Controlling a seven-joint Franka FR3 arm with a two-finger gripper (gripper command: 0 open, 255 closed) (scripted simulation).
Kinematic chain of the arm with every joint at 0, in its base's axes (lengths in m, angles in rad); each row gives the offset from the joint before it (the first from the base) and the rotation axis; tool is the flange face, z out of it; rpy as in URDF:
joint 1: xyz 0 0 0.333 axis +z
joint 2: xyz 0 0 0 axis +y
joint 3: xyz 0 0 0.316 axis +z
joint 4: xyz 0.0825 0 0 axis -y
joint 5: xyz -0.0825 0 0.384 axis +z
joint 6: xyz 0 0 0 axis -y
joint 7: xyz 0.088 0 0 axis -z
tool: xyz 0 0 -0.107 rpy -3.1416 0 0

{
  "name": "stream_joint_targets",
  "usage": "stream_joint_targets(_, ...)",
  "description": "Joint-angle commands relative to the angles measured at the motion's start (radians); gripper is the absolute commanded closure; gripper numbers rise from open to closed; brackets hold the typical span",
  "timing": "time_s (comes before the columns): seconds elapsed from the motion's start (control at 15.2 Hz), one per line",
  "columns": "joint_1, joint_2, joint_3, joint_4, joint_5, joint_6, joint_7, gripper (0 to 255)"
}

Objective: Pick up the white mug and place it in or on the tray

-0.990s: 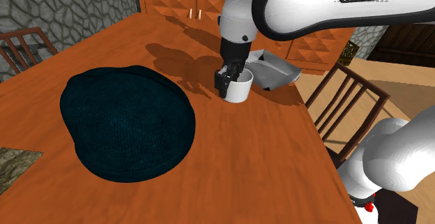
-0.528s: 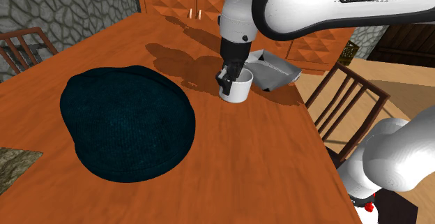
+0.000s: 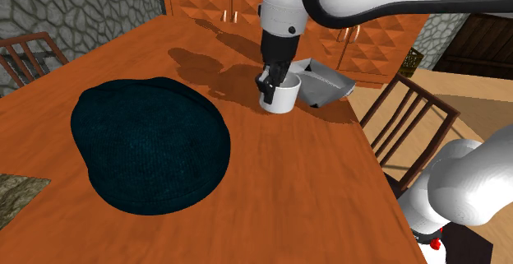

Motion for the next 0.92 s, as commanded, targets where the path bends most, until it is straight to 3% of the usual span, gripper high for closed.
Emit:
stream_joint_targets(0.0,-0.001,0.004,0.0,0.03,-0.002,-0.027,0.001,255)
stream_joint_targets(0.86,-0.008,0.05,0.001,0.252,-0.021,-0.205,0.009,255)
